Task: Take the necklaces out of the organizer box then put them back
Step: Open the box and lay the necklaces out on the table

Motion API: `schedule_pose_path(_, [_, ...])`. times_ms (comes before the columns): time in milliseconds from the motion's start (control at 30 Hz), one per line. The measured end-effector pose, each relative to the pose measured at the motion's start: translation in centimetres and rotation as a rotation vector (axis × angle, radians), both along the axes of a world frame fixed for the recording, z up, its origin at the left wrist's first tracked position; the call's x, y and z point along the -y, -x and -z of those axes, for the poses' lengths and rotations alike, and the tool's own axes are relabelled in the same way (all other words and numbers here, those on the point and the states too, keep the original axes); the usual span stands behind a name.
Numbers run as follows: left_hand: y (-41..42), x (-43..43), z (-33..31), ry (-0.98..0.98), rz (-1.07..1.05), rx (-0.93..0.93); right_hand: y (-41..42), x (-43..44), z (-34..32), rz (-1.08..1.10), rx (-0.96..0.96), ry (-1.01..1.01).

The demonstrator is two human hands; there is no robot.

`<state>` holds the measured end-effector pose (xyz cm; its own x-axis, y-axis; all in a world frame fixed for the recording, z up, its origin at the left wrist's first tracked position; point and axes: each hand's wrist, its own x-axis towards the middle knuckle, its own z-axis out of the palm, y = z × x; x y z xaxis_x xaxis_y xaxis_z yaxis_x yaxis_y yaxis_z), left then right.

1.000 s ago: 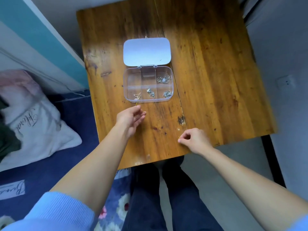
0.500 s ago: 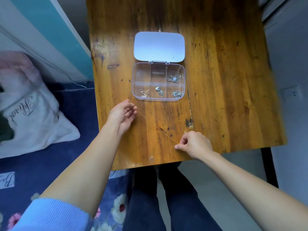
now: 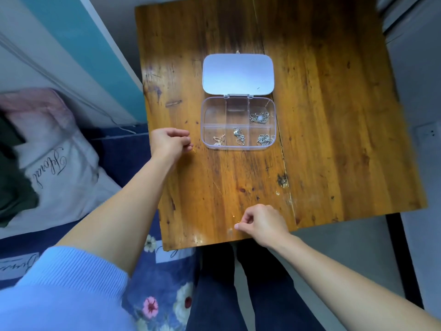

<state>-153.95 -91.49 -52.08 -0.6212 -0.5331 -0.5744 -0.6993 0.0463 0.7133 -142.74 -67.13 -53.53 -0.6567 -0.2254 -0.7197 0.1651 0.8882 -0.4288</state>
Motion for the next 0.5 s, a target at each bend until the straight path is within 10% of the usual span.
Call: schedule_pose_path(500, [2.9,-0.1,1.2,0.075,0.223,-0.017,-2.7,4.2,1.3,0.003,-0.067,-0.044])
